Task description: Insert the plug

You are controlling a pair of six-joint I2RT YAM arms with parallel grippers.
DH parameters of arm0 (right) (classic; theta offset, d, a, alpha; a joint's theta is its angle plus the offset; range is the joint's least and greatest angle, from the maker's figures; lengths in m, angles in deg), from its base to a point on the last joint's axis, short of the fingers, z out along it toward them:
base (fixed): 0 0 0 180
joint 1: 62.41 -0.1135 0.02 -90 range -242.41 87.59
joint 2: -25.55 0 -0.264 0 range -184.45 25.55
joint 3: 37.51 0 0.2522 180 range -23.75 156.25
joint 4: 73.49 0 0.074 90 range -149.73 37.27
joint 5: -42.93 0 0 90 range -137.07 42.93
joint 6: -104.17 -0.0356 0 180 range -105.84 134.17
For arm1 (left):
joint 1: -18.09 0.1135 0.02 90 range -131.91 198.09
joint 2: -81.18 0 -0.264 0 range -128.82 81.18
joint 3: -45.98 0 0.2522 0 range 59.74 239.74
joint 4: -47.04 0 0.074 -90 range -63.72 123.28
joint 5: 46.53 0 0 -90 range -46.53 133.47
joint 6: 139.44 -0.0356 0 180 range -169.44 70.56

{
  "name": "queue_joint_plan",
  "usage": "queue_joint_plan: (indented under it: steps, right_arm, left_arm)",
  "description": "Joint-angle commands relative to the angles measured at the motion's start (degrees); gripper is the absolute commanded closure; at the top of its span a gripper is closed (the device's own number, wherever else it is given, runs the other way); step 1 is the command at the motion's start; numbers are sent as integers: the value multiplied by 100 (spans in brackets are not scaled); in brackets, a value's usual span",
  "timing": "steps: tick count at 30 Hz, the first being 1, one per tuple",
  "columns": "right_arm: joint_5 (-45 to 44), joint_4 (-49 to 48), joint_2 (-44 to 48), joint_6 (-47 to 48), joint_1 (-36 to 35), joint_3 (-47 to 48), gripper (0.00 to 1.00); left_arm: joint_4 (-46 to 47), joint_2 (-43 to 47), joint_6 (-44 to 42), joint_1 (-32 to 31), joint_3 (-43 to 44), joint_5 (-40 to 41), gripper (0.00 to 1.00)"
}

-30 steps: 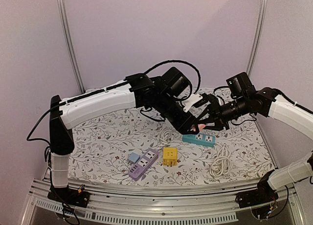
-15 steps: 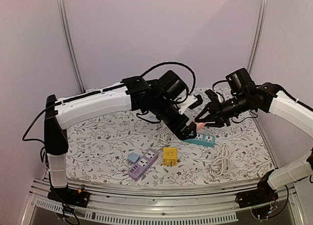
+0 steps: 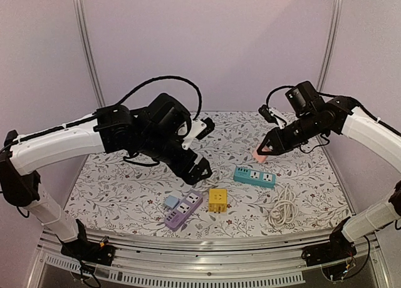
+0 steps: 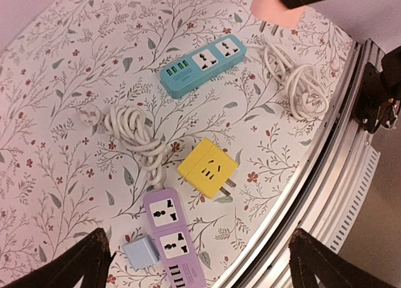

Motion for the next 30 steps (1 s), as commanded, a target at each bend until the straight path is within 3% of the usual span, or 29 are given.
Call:
queue_joint_plan:
  steps: [1, 15, 30]
  right_arm:
    - [-667, 26, 13, 1624, -25, 118, 100]
    - [-1030, 229, -1124, 3708, -26, 217, 100]
    - [-1022, -366, -1850, 4929, -22, -177, 100]
  left_arm:
    - [98, 412, 480, -85, -614, 341, 1]
    - [-123, 1014, 1231, -85, -1292, 509, 4]
    - [-243, 1303, 1388, -85, -1528, 667, 4]
